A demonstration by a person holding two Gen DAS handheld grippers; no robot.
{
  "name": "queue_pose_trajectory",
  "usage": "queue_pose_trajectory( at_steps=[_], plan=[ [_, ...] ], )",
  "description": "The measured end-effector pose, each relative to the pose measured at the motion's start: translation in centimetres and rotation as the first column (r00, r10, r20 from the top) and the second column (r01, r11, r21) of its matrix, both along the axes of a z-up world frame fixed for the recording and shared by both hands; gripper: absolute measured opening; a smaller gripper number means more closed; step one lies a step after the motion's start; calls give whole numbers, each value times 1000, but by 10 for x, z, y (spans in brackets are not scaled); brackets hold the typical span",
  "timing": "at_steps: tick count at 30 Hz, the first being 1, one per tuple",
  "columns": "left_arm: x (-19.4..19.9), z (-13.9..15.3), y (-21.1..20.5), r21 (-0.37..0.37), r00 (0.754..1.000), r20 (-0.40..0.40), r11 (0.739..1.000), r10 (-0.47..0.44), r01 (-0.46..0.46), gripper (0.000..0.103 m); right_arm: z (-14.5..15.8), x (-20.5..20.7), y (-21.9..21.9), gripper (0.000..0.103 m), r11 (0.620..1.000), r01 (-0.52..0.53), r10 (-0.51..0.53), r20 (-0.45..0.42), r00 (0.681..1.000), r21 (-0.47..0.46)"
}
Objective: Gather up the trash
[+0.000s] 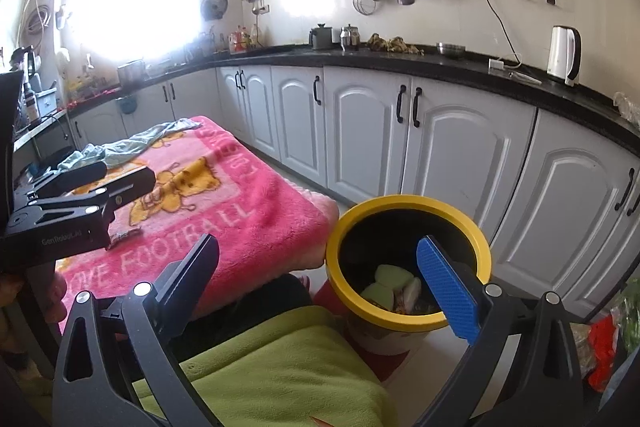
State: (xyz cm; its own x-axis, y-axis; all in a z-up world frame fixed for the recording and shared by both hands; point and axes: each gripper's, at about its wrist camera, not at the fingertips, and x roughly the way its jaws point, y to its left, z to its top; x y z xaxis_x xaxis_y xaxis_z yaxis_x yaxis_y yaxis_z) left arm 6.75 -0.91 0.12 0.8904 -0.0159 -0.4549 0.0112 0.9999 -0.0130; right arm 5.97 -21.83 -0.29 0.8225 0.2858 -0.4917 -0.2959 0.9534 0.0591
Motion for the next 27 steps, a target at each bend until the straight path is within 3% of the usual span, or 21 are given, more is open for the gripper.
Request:
queue_pose_trajectory(
  at_steps=[14,27],
  plan=[
    [-32,8,-3,-29,988,155,999,-14,18,92,24,-44,-12,97,992,115,-124,238,963,51],
    [-43,4,-9,-17,984,176,1000,-24,27,92,18,-54,-16,97,983,170,-183,238,954,75]
  ],
)
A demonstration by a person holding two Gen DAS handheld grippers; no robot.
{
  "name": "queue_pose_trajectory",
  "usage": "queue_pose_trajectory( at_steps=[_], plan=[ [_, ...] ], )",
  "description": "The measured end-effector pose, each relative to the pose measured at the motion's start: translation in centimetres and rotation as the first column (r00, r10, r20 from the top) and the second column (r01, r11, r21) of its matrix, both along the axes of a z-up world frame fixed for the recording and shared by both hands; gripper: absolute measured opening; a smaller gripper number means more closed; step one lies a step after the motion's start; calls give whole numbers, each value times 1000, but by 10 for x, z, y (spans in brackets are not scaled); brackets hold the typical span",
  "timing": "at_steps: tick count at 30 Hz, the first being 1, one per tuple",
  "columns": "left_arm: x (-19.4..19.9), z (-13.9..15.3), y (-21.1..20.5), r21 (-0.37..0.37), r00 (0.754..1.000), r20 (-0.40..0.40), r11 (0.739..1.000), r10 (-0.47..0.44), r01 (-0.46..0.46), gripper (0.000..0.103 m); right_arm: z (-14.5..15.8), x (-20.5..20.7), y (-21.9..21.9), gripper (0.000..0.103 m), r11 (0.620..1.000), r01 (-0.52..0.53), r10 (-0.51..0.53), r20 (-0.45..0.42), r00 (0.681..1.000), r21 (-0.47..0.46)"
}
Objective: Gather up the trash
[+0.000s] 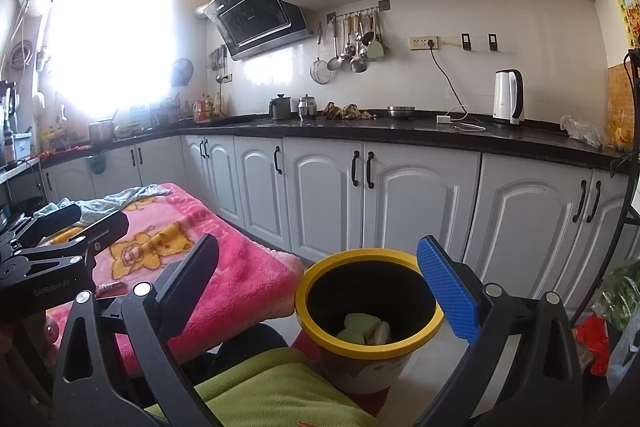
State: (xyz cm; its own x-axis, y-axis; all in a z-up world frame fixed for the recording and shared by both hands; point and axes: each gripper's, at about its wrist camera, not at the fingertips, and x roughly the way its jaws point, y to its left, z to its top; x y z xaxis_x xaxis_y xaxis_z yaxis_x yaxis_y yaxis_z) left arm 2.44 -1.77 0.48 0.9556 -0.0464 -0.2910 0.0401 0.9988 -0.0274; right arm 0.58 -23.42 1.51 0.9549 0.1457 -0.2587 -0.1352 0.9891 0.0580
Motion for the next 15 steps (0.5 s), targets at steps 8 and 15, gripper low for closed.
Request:
queue_pose_trajectory(
  at_steps=[8,15],
  plan=[
    [0,-1,0,-1,1000,-4,1000,3,-3,92,0,-2,1,97,1000,0,0,-3,1000,-3],
    [0,-1,0,-1,1000,-4,1000,1,-1,92,1,-3,2,97,1000,2,-2,-6,1000,-5]
  ],
)
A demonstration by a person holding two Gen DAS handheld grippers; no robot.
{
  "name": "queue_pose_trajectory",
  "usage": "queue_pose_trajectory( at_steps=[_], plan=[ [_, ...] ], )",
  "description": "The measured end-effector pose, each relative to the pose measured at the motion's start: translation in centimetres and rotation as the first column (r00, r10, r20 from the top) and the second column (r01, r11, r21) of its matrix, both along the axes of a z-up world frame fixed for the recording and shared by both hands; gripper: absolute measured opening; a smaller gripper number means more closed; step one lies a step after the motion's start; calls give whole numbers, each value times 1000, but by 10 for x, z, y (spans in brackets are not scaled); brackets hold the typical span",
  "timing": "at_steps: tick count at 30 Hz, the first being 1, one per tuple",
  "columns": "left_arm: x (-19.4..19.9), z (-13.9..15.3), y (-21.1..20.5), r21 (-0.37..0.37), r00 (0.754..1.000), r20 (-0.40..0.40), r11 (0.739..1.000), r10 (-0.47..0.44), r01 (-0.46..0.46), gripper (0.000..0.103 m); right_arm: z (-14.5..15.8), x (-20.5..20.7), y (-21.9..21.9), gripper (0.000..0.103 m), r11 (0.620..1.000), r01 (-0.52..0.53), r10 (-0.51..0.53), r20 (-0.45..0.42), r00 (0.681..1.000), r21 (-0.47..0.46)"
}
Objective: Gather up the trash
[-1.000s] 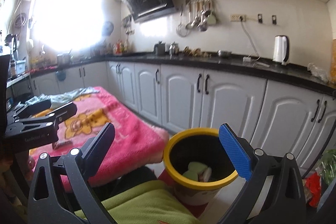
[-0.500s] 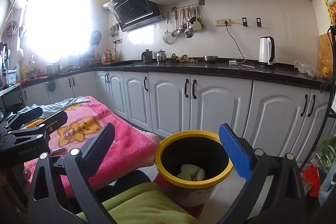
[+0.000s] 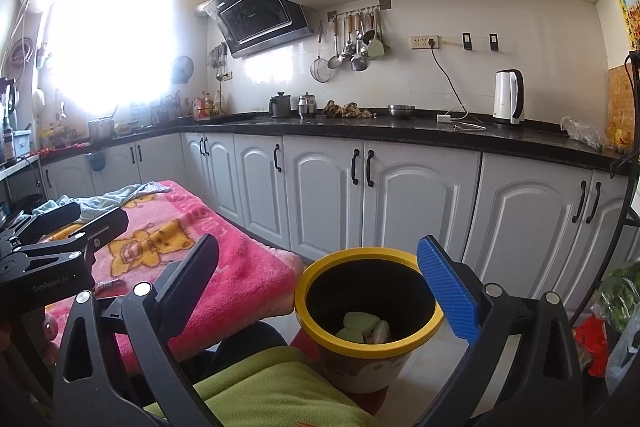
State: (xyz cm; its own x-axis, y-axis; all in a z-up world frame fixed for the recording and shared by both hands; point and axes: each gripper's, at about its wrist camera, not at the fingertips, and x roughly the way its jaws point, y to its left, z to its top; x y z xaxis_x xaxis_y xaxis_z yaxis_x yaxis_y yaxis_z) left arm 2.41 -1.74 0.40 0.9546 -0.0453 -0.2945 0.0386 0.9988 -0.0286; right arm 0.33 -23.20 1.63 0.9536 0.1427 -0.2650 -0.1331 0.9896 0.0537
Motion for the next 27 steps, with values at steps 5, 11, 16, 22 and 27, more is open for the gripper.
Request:
queue_pose_trajectory(
  at_steps=[5,11,16,22,27],
  plan=[
    [0,0,0,0,1000,0,1000,1,-1,92,0,0,0,97,1000,-1,1,-1,1000,0],
    [0,0,0,0,1000,0,1000,1,-1,92,0,0,1,97,1000,0,0,-1,1000,0],
    [0,0,0,0,1000,-1,1000,1,-1,92,0,1,0,97,1000,0,0,-1,1000,-1],
    [0,0,0,-1,1000,0,1000,1,-1,92,-1,1,1,97,1000,0,0,-5,1000,-3],
    [0,0,0,-1,1000,0,1000,1,-1,92,-2,1,1,97,1000,0,0,-4,1000,-3]
  ],
)
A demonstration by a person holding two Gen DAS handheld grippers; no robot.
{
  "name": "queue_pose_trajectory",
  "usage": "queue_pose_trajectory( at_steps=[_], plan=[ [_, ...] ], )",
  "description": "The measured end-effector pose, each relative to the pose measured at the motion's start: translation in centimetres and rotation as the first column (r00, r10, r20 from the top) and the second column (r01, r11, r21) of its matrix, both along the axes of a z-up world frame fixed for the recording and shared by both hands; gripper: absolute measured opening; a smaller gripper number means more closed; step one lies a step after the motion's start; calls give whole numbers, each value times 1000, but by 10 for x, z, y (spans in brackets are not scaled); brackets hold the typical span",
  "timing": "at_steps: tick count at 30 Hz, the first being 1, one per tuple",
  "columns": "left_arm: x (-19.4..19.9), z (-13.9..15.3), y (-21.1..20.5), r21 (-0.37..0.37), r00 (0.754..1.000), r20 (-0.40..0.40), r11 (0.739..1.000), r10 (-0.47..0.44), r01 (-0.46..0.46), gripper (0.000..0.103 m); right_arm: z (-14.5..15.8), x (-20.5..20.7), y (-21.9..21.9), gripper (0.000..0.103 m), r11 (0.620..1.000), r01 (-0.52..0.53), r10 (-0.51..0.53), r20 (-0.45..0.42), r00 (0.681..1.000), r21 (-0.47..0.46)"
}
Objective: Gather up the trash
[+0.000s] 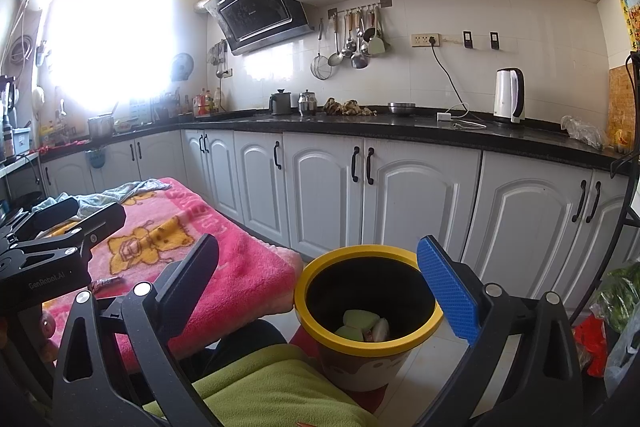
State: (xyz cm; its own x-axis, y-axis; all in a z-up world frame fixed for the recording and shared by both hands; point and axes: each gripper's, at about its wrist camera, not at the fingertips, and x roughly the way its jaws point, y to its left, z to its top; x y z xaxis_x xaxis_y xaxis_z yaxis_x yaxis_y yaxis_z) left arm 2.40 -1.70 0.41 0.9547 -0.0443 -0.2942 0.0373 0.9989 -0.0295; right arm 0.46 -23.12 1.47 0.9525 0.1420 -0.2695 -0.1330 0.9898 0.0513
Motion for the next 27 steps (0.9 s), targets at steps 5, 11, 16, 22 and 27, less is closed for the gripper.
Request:
queue_pose_trajectory(
  at_steps=[5,11,16,22,27],
  plan=[
    [-1,1,-1,-1,1000,0,1000,1,-1,92,0,0,0,97,1000,0,0,-1,1000,0],
    [-1,1,-1,0,1000,0,1000,0,0,92,0,0,0,97,1000,1,-1,0,1000,0],
    [-1,1,0,0,1000,-1,1000,3,-3,92,0,0,0,97,1000,1,-1,-1,1000,0],
    [-1,1,0,0,1000,-1,1000,3,-3,92,1,0,0,97,1000,1,-1,-1,1000,0],
    [-1,1,1,0,1000,-5,1000,4,-4,92,1,0,0,97,1000,1,-1,-1,1000,0]
  ],
)
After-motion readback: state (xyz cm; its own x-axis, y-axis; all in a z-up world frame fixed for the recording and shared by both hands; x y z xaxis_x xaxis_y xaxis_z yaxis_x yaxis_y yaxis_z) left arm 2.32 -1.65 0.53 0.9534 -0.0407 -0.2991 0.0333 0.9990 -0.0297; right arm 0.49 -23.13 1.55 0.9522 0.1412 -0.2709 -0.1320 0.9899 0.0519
